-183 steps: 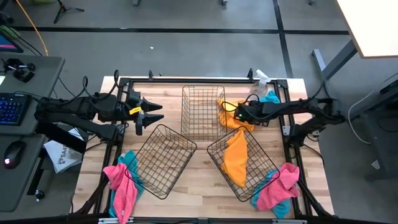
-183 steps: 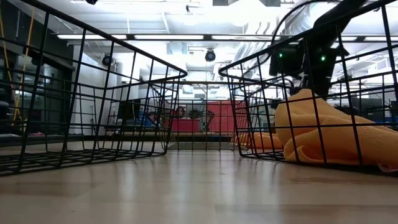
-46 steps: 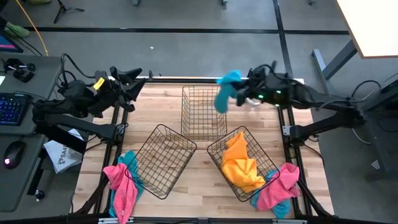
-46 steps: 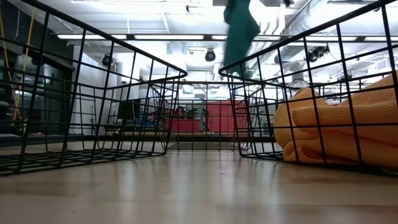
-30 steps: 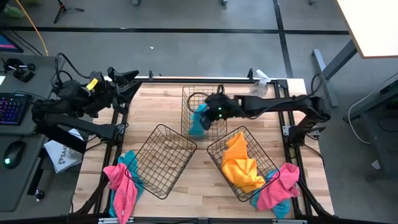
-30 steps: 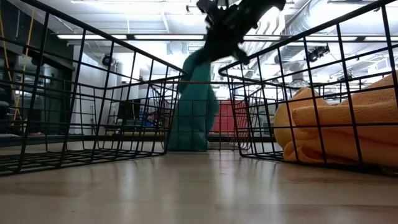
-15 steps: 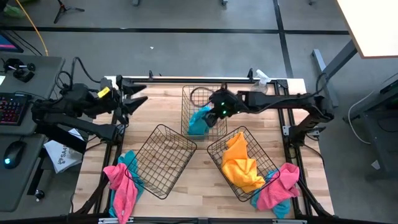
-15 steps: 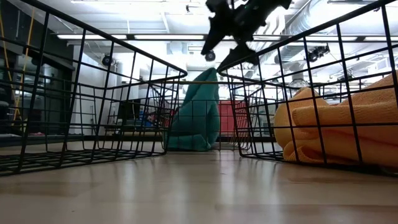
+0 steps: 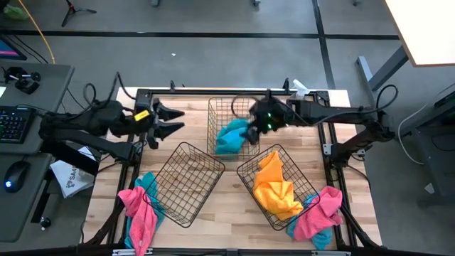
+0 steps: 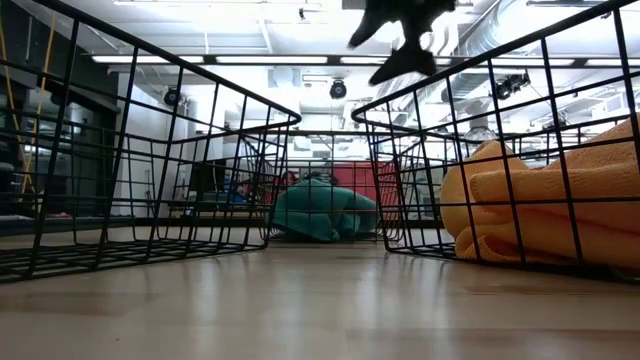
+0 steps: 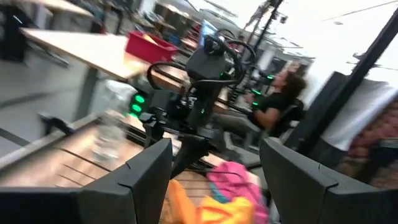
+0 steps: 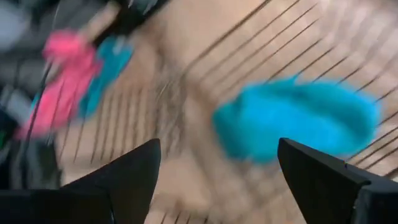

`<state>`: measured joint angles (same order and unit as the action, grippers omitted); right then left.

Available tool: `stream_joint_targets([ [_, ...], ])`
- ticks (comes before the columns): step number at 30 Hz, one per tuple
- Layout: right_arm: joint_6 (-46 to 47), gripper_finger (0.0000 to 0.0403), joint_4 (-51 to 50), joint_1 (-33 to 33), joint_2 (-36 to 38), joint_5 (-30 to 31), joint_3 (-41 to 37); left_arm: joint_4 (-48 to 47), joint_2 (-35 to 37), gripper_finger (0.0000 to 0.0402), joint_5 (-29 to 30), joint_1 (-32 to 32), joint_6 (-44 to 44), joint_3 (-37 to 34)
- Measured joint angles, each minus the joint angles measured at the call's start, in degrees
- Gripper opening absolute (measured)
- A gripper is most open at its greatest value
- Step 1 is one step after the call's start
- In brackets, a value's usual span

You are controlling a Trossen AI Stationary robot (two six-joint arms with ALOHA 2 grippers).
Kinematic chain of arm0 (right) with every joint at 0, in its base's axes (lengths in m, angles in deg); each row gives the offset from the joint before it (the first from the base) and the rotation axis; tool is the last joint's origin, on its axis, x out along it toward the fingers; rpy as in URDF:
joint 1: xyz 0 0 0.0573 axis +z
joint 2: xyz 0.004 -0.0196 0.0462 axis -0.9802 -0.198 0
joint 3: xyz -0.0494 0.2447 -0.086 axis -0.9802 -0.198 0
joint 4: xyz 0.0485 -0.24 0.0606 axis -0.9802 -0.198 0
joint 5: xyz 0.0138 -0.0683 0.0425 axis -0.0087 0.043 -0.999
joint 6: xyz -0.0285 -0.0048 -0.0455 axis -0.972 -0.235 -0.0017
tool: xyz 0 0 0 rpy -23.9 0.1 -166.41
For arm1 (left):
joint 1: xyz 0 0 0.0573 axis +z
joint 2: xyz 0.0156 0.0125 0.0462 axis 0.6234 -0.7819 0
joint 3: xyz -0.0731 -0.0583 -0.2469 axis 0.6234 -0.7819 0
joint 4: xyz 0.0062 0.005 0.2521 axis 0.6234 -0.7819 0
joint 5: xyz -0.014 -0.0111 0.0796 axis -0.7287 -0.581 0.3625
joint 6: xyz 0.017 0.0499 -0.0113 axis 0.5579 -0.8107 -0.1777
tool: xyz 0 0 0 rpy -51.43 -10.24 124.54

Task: Sort microfiber towel by color & place in baskets
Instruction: Put the right blue microfiber cloth into the top wire basket

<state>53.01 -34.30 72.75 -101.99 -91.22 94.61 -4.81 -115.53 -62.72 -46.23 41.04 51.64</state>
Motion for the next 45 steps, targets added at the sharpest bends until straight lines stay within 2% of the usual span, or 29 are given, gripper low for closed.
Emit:
stream_joint_targets([
  [5,0.5,0.0319,-8.0,11.1,4.0,-2.2,0.0,3.7,-5.4,0.0229,-1.4,-2.5,3.6,0.0],
  [10,10.8,0.0319,-8.5,26.8,7.8,-0.7,0.0,7.2,-10.1,0.0229,-1.4,-5.0,4.3,0.0],
  [17,28.3,0.0319,-0.5,48.9,7.1,4.5,0.0,16.6,-13.9,0.0229,1.8,-6.7,5.4,0.0],
  [23,46.3,0.0319,9.3,60.7,1.6,3.0,0.0,18.3,-14.2,0.0229,2.0,-6.7,5.3,0.0],
  [29,64.4,0.0319,12.7,67.6,-6.0,-5.3,0.0,18.3,-13.9,0.0229,2.3,-6.6,0.9,0.0],
  [34,77.5,0.0319,7.4,70.7,-11.4,-12.7,0.0,17.8,-13.1,0.0229,2.4,-6.6,-3.7,0.0],
  [38,85.3,0.0319,1.5,70.7,-14.2,-13.3,-0.1,17.0,-12.5,0.0229,2.4,-6.6,-7.3,0.0],
  [45,93.0,0.0319,-9.6,68.4,-15.7,-12.0,-0.1,16.2,-11.5,0.0229,2.3,-6.6,-10.7,0.0],
])
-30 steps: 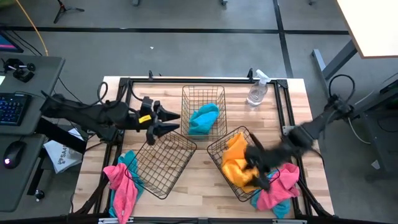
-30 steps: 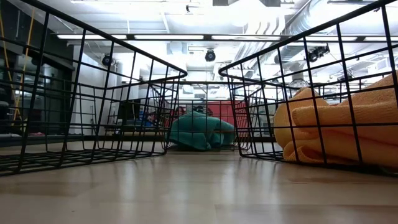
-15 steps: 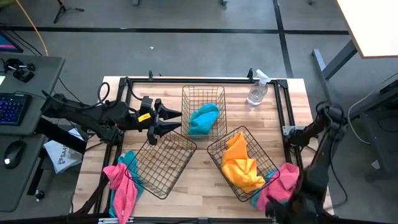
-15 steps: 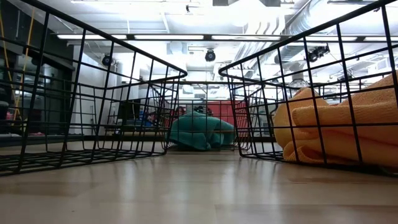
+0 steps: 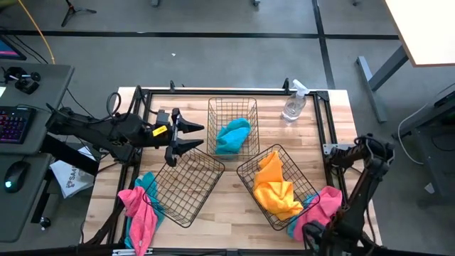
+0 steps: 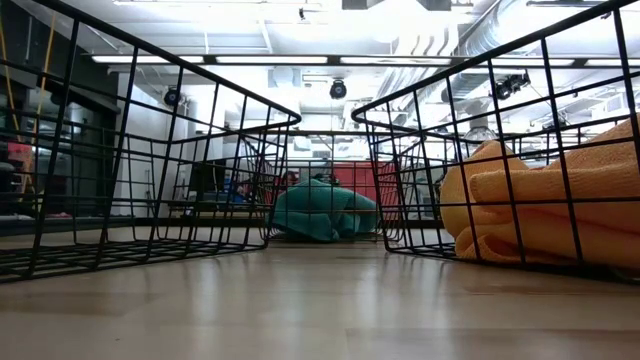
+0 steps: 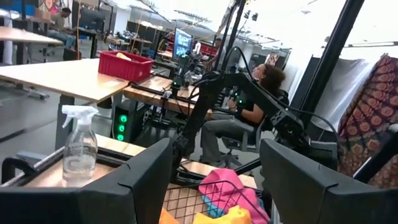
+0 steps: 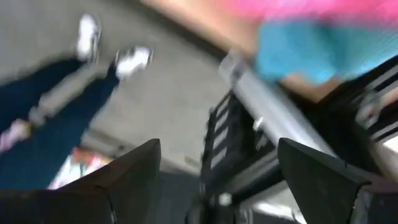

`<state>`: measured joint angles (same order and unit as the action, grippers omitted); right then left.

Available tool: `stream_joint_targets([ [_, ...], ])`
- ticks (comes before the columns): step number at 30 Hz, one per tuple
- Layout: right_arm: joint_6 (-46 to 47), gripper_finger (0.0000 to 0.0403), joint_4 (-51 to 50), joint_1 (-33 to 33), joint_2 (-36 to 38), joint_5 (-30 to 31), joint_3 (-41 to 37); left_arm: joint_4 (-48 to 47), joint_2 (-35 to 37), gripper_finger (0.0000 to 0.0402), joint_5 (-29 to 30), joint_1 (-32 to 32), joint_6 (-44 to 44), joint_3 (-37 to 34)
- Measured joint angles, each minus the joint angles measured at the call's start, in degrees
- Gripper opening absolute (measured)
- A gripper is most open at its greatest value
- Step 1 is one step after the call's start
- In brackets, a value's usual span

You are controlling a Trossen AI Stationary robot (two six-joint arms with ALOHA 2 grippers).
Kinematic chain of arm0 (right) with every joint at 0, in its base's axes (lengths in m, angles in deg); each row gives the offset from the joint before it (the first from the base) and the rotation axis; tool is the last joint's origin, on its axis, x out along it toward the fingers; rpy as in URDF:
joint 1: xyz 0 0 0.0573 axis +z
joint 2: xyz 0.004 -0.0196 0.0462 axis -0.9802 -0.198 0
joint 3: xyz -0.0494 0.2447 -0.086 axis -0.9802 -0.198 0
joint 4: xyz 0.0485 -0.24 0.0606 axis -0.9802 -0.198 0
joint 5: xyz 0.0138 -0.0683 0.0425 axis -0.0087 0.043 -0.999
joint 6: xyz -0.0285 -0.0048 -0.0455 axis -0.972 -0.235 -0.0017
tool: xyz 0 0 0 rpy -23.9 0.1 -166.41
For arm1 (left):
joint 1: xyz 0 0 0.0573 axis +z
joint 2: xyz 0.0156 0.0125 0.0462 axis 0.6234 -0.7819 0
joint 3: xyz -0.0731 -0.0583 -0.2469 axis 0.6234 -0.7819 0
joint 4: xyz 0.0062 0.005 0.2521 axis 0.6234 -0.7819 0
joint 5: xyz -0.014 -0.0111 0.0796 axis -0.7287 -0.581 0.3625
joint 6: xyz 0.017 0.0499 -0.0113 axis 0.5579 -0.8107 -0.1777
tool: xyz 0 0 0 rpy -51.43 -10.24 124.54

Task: Sort microfiber towel by color & place in baskets
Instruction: Put the right blue microfiber cloth into the top wire basket

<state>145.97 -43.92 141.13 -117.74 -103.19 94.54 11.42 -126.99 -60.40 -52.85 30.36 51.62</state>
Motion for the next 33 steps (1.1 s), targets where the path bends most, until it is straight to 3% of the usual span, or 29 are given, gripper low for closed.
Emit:
stream_joint_targets([
  [14,1.5,0.0319,-13.3,1.0,-1.2,3.2,0.0,0.1,0.3,0.0229,0.0,0.0,-0.1,0.0],
  [26,-2.0,0.0315,-15.1,1.0,-8.5,2.1,0.0,0.1,0.3,0.0229,2.2,0.0,-0.1,0.0],
  [30,-3.6,0.0263,-15.3,0.9,-9.3,1.5,0.0,0.1,0.3,0.0229,4.3,0.0,-0.1,0.0],
  [33,-5.2,0.0155,-14.9,0.8,-9.3,0.5,0.1,0.1,0.3,0.0229,6.0,0.0,0.0,0.0],
])
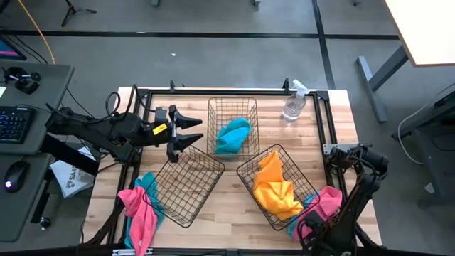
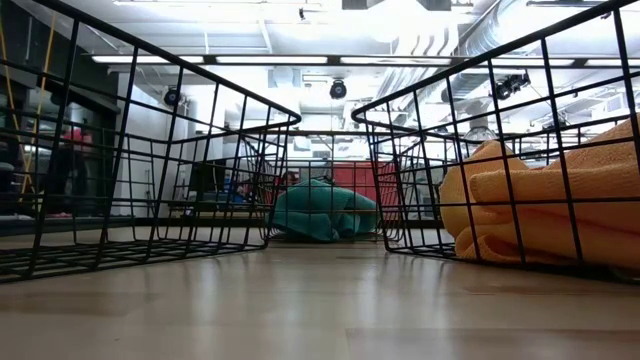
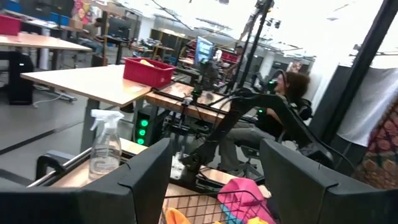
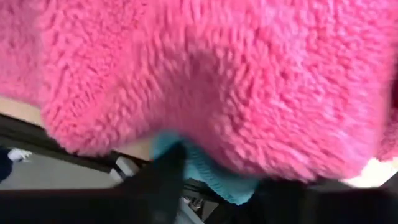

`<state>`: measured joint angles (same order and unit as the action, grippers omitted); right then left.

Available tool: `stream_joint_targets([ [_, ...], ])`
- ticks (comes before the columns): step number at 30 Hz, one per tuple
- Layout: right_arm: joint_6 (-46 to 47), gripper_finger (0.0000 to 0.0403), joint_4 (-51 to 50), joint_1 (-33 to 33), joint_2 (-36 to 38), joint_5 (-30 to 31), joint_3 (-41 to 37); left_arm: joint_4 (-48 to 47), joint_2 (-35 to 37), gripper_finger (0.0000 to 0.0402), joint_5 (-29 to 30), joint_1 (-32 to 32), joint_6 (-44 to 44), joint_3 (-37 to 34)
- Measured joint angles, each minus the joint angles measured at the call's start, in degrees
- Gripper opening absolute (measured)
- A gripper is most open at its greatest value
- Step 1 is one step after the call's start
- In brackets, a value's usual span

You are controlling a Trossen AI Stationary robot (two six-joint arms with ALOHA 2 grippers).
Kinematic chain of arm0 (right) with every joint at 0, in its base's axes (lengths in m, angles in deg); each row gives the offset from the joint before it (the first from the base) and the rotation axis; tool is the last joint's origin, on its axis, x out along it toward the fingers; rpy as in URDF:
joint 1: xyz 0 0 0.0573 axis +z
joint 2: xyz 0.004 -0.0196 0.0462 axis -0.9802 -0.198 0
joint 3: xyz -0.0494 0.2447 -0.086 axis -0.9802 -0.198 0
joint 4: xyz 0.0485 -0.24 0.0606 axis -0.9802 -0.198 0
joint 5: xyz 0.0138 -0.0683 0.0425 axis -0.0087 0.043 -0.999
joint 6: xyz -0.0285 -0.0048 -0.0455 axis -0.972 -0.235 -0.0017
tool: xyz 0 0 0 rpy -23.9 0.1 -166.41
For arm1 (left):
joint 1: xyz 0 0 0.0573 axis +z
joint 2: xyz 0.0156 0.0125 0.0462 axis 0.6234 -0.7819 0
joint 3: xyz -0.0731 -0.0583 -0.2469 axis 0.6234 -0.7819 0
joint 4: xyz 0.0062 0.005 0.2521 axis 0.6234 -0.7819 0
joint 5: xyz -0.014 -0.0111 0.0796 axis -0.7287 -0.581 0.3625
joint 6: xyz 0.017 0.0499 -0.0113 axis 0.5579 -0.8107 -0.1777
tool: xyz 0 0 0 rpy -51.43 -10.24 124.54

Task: Sort microfiber towel by color & place in baskets
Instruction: Put the right blue microfiber cloth into the top wire basket

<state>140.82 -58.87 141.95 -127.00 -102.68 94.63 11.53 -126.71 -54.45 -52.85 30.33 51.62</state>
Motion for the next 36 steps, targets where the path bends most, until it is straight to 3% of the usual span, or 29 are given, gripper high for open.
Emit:
stream_joint_targets([
  [2,-2.2,0.0058,-0.4,0.0,0.0,0.0,1.1,0.0,0.0,0.0229,0.8,0.0,0.0,0.0],
  [4,-4.1,0.0022,-1.1,0.0,0.7,0.2,3.1,0.0,0.0,0.0229,1.2,0.0,0.0,0.0],
  [9,-10.1,0.0012,-6.6,0.0,3.8,0.4,11.6,-0.1,0.0,0.0229,1.2,0.0,0.0,0.0],
  [17,-17.5,0.0004,-26.2,-0.7,6.4,2.5,27.3,-0.3,0.0,0.0229,1.3,0.0,0.0,0.0],
  [22,-21.8,0.0002,-28.3,-1.7,6.7,0.8,31.7,-0.7,0.0,0.0229,1.3,0.0,0.0,0.0],
  [25,-19.2,0.0002,-28.6,-1.6,7.6,7.3,33.4,-0.8,0.0,0.0229,1.3,0.0,0.0,0.0],
  [28,-20.6,0.0001,-28.5,-1.6,7.7,7.1,36.6,-1.4,0.0,0.0229,1.3,0.0,0.0,0.0],
  [31,-20.9,0.0001,-28.5,-1.1,7.7,11.2,42.2,-1.8,0.0,0.0229,1.3,0.0,0.0,0.0],
  [33,-21.8,0.0001,-28.2,-1.0,7.7,16.4,46.5,-1.7,0.0,0.0229,1.3,0.0,0.3,0.0],
  [36,-25.5,0.0001,-27.8,-1.9,7.8,29.1,52.9,-1.8,0.0,0.0229,1.3,0.0,1.8,0.0],
])
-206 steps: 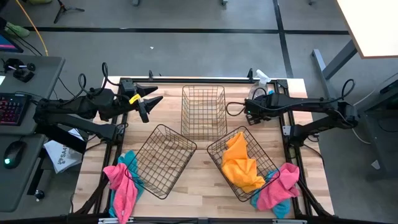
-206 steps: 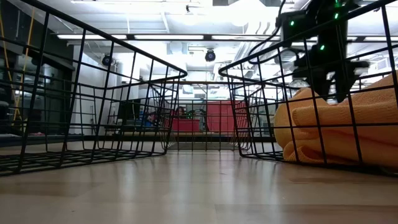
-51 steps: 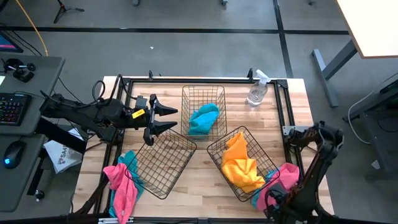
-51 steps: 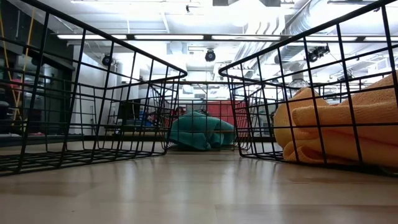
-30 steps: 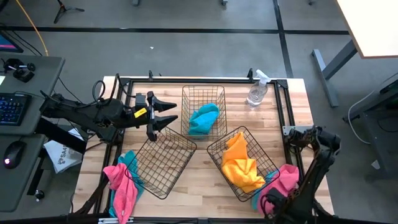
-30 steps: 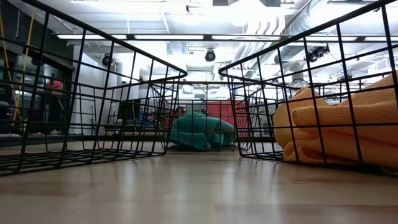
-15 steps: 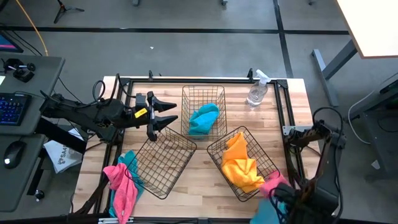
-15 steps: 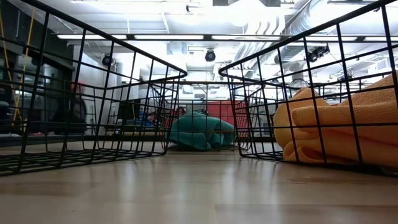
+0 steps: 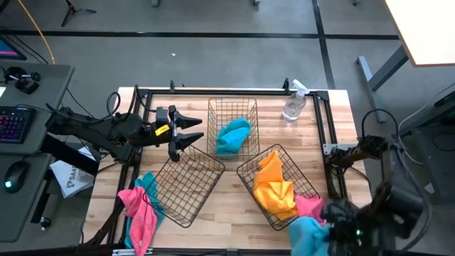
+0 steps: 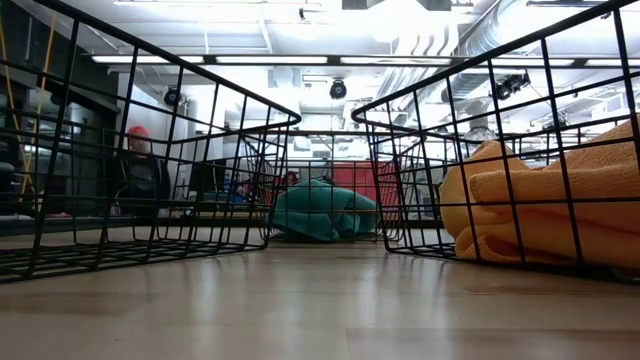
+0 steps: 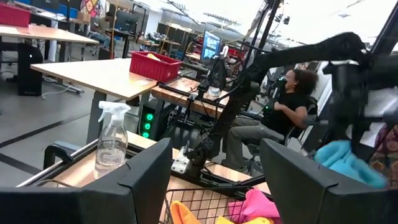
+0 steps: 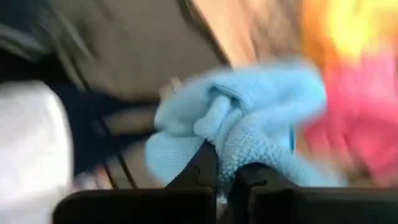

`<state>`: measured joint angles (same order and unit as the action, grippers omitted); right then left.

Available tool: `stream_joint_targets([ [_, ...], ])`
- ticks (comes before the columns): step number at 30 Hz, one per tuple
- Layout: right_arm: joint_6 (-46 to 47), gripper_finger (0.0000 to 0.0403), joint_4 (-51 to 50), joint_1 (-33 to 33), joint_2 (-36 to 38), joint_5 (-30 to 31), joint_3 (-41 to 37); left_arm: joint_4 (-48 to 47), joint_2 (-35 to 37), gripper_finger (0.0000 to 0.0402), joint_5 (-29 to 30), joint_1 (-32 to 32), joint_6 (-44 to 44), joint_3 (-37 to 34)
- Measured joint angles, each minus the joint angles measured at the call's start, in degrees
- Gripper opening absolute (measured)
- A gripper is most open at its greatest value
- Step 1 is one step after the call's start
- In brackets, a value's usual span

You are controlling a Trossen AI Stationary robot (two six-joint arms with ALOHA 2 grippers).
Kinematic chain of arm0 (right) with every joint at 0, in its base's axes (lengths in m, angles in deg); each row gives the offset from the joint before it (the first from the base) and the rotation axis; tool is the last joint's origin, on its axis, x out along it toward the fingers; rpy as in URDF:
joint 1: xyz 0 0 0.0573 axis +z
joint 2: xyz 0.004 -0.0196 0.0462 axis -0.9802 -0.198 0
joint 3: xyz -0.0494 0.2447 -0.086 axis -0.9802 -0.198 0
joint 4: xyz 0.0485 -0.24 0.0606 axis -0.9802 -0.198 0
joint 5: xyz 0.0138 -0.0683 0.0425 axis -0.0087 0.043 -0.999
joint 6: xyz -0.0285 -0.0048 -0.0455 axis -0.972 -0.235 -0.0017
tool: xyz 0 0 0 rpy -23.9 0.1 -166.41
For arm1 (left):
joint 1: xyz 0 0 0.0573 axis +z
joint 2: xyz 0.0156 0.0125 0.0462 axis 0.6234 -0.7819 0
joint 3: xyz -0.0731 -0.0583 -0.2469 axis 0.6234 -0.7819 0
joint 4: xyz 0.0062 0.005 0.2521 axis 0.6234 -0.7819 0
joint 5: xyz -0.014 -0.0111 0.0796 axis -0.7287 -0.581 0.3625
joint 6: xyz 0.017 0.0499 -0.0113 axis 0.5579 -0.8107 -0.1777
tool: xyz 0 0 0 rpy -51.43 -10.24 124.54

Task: Sort microfiber towel by color & place in baskets
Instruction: Put the right blue microfiber cloth into the top wire basket

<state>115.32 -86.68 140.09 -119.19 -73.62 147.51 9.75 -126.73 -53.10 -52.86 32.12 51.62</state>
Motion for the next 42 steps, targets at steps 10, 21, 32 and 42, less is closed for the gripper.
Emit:
stream_joint_targets([
  [10,-37.6,0.0,1.9,-20.0,0.1,27.6,5.6,0.0,0.0,0.0229,-1.9,0.0,1.6,0.0],
  [21,-62.3,0.0,11.5,-50.9,0.0,21.0,-2.7,16.3,1.0,0.0229,-23.1,-4.1,11.7,0.1],
  [32,-66.6,0.0,43.7,-61.8,-0.1,6.0,-29.8,15.8,1.5,0.0229,-19.2,-14.4,5.1,0.1],
  [42,-56.3,0.0048,49.4,-67.2,-0.1,0.6,-37.2,11.3,2.3,0.0229,-19.1,-17.0,5.2,0.0],
])
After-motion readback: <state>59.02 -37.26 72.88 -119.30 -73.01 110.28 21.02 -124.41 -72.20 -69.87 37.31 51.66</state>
